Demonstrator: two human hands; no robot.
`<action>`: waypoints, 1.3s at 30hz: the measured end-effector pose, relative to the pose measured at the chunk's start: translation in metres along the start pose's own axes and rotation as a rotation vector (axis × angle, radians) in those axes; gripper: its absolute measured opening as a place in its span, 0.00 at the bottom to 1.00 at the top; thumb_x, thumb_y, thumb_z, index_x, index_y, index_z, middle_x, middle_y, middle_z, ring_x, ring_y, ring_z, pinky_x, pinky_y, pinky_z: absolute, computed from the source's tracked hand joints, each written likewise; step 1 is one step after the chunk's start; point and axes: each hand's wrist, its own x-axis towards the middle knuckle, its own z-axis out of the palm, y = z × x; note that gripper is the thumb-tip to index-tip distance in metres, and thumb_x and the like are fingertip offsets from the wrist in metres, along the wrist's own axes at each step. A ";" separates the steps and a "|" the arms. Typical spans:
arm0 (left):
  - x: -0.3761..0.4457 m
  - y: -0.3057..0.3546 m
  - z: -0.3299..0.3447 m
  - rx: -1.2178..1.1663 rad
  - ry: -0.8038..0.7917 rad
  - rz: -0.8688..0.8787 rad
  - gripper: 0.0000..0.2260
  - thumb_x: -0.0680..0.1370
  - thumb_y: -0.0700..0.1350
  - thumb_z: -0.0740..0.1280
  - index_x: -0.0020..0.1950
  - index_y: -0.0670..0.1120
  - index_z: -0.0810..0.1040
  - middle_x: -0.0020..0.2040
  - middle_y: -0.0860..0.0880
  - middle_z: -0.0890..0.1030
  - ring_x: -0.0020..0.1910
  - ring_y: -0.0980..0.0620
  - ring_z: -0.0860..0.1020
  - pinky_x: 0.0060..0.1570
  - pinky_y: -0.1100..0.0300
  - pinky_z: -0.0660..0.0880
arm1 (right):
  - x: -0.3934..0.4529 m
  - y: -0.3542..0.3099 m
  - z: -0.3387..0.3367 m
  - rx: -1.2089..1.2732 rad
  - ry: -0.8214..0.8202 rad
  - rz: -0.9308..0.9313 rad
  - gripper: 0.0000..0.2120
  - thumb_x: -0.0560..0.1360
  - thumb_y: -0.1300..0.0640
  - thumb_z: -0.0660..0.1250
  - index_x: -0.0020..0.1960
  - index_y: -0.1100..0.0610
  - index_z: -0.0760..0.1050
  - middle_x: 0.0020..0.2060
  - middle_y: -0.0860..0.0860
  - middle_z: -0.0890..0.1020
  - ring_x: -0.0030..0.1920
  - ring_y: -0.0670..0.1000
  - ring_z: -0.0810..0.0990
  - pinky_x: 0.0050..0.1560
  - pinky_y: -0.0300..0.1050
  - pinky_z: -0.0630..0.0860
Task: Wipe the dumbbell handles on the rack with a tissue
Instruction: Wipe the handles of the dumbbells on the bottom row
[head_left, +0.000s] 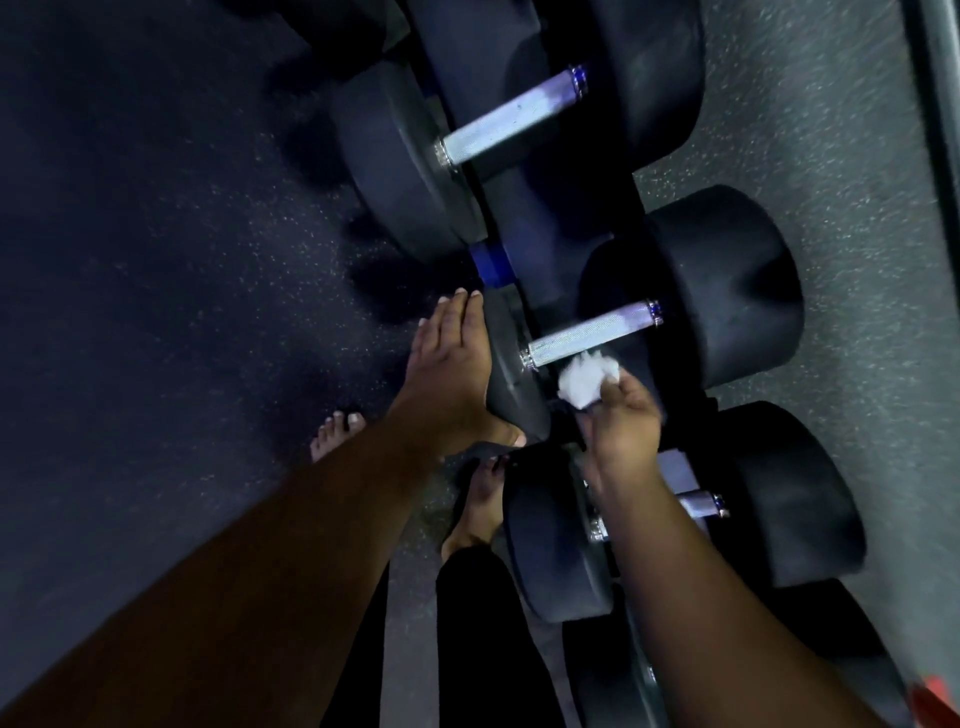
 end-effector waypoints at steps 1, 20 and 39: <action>0.000 0.000 0.001 0.003 0.002 0.001 0.72 0.55 0.63 0.83 0.82 0.42 0.38 0.83 0.45 0.41 0.81 0.46 0.40 0.79 0.49 0.38 | 0.002 -0.005 0.015 0.146 0.003 0.069 0.11 0.83 0.66 0.57 0.59 0.62 0.77 0.48 0.58 0.83 0.47 0.55 0.82 0.51 0.50 0.81; 0.000 0.001 -0.001 0.006 0.002 0.017 0.72 0.55 0.64 0.83 0.81 0.41 0.38 0.83 0.44 0.41 0.81 0.44 0.40 0.79 0.48 0.40 | 0.011 -0.050 0.053 0.569 0.160 0.021 0.04 0.78 0.64 0.65 0.50 0.57 0.74 0.41 0.51 0.77 0.41 0.48 0.77 0.43 0.38 0.75; -0.001 0.001 -0.002 0.003 -0.001 0.021 0.71 0.56 0.63 0.83 0.81 0.40 0.38 0.83 0.43 0.41 0.81 0.43 0.40 0.80 0.46 0.41 | -0.017 -0.030 0.061 0.408 -0.075 0.211 0.05 0.78 0.65 0.65 0.45 0.58 0.71 0.33 0.54 0.76 0.29 0.49 0.78 0.32 0.39 0.77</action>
